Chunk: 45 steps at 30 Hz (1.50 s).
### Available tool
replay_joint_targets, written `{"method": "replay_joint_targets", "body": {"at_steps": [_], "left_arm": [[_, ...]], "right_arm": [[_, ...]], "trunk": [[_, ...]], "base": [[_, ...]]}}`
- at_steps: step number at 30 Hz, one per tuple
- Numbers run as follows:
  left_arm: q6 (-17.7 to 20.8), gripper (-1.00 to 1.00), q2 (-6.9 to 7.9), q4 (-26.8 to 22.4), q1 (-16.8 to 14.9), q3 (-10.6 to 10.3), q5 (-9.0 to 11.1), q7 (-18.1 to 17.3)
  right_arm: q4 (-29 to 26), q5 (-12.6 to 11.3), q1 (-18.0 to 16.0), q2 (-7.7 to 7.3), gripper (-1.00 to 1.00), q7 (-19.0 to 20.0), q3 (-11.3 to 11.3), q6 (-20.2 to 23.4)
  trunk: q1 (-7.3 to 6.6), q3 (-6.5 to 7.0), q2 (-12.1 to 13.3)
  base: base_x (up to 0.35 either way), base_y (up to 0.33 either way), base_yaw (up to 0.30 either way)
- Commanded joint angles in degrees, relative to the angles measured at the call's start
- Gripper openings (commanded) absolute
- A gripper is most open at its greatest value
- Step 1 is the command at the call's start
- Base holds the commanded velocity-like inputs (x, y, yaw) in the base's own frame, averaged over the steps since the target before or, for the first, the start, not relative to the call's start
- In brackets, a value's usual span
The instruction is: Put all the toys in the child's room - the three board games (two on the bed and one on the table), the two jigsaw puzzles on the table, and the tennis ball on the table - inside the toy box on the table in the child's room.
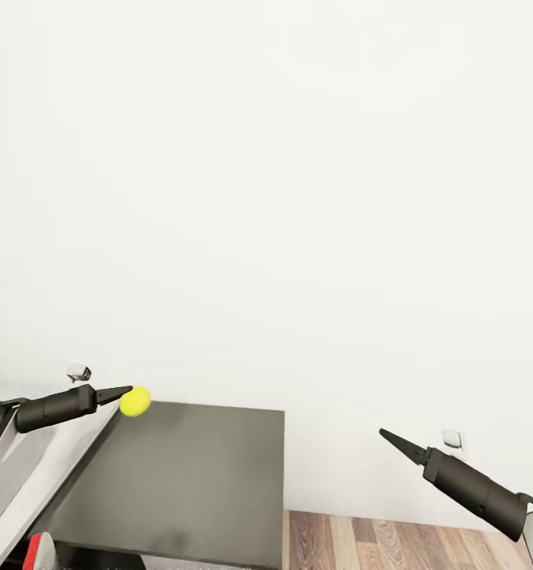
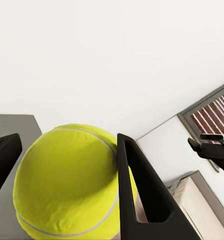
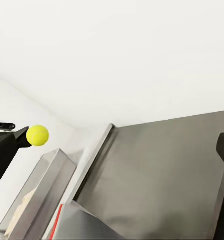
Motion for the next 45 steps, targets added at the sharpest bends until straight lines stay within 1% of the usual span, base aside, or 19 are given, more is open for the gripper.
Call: {"method": "replay_joint_targets", "body": {"at_steps": [1, 11, 17, 21, 24, 27, 29, 30, 32, 36, 45], "left_arm": [[0.57, -1.00, -0.01, 0.03, -0.03, 0.03, -0.04, -0.22], [0.57, -1.00, -0.20, 0.02, 0.22, 0.03, -0.04, -0.22], [0.57, -1.00, -0.27, -1.15, 0.46, 0.03, -0.04, -0.22], [0.57, -1.00, -0.27, -2.92, 1.22, 0.03, 0.01, -0.22], [0.70, -1.00, 0.06, -5.32, 2.61, 0.47, 0.24, -0.22], [1.03, -1.00, 0.32, -7.70, 3.88, 1.06, 1.85, -0.22], [1.69, -1.00, 0.40, -8.82, 4.59, 1.26, 4.04, -0.22], [1.89, -1.00, 0.43, -9.27, 4.94, 1.32, 4.82, -0.22], [2.10, -1.00, 0.45, -9.81, 5.38, 1.39, 5.65, -0.22], [2.21, -1.00, 0.46, -10.12, 5.71, 1.43, 6.17, -0.22], [2.24, -1.00, 0.46, -10.18, 5.77, 1.44, 6.29, -0.22]], "right_arm": [[0.01, -0.04, -0.03, 0.00, 1.00, 0.14, -0.04, 0.27], [0.03, -0.04, -0.04, 0.00, 1.00, 0.05, 1.04, 0.17], [0.11, 0.03, -0.05, 0.00, 1.00, 0.04, 1.12, 0.00], [0.12, 0.05, -0.08, 0.00, 1.00, 0.04, 1.14, -0.05], [0.12, 0.05, -0.06, 0.00, 1.00, 0.04, 1.13, -0.13], [0.12, 0.05, -0.04, 0.00, 1.00, 0.04, 1.14, -0.17], [0.12, 0.05, -0.08, 0.00, 1.00, 0.04, 1.18, -0.21], [0.12, 0.05, -0.08, 0.00, 1.00, 0.04, 1.19, -0.22], [0.12, 0.05, -0.08, 0.00, 1.00, 0.08, 1.21, -0.23], [0.12, 0.05, -0.07, 0.00, 1.00, 0.12, 1.22, -0.24], [0.12, 0.04, -0.09, 0.00, 1.00, 0.13, 1.22, -0.32]], "trunk": [[0.02, -0.05, -0.06], [0.02, -0.04, -0.06], [0.02, -0.04, -0.06], [0.02, -0.04, -0.06], [0.02, -0.04, -0.06], [0.02, -0.04, -0.06], [0.02, -0.04, -0.06], [0.02, -0.04, -0.06], [0.02, -0.04, -0.06], [0.02, -0.04, -0.06], [0.02, -0.04, -0.06]], "base": [[-0.026, 0.010, 0.137], [-0.072, -0.010, 0.263], [-0.040, -0.209, 0.290], [0.022, -0.072, 0.291], [0.004, -0.014, 0.291], [0.001, -0.004, 0.291], [0.000, -0.001, 0.291], [0.000, -0.001, 0.291], [0.000, 0.000, 0.291], [0.000, 0.000, 0.290], [0.000, 0.000, 0.290]]}}
